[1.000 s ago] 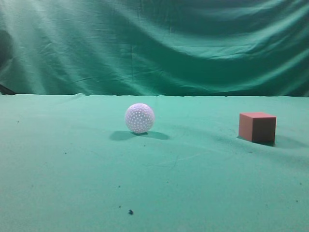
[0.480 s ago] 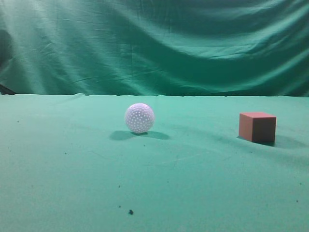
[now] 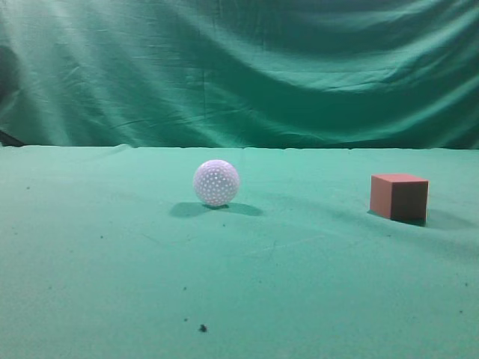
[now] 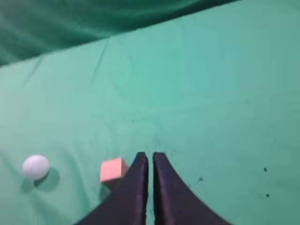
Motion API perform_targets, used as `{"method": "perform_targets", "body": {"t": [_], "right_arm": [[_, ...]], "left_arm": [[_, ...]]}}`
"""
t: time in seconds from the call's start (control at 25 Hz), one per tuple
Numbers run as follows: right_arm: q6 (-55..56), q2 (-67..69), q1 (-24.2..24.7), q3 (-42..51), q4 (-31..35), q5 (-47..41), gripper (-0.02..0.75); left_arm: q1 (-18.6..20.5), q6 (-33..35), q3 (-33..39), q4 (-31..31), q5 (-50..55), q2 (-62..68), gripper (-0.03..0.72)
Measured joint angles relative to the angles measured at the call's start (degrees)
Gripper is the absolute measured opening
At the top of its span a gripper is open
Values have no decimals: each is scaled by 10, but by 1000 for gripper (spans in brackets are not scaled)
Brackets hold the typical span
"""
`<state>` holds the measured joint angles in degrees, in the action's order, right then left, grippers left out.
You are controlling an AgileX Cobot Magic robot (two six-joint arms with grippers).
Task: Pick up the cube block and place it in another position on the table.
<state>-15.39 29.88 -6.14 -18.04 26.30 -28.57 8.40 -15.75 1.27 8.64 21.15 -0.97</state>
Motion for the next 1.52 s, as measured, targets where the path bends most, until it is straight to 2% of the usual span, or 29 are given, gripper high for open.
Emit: {"method": "perform_targets", "body": {"t": [0.12, 0.24, 0.4, 0.56, 0.68, 0.76, 0.96, 1.04, 1.08, 1.2, 1.24, 1.28, 1.52], "right_arm": [[-66, 96, 0, -72, 0, -109, 0], [-79, 185, -22, -129, -2, -150, 0], [-44, 278, -103, -175, -22, -146, 0], [54, 369, -191, -219, -113, -135, 0], [93, 432, -234, -260, -165, -134, 0], [100, 470, -247, -282, -174, -134, 46], [108, 545, -249, -316, -190, -120, 341], [122, 572, -249, -319, -205, -112, 434], [134, 582, -249, -320, -214, -109, 452], [184, 611, -249, -320, -251, -97, 438], [196, 617, -249, -320, -263, -93, 478], [205, 624, -249, -320, -272, -85, 463], [226, 657, -249, -321, -281, -50, 463]], "left_arm": [[0, 0, 0, 0, 0, 0, 235], [0, 0, 0, 0, -1, 0, 235], [0, 0, 0, 0, -1, 0, 235], [0, 0, 0, 0, -1, 0, 235], [0, 0, 0, 0, -1, 0, 235], [0, 0, 0, 0, -1, 0, 235], [0, 0, 0, 0, -1, 0, 235], [0, 0, 0, 0, -1, 0, 235], [0, 0, 0, 0, -1, 0, 235], [0, 0, 0, 0, -1, 0, 235], [0, 0, 0, 0, -1, 0, 235], [0, 0, 0, 0, -1, 0, 235], [0, 0, 0, 0, -1, 0, 235]]}}
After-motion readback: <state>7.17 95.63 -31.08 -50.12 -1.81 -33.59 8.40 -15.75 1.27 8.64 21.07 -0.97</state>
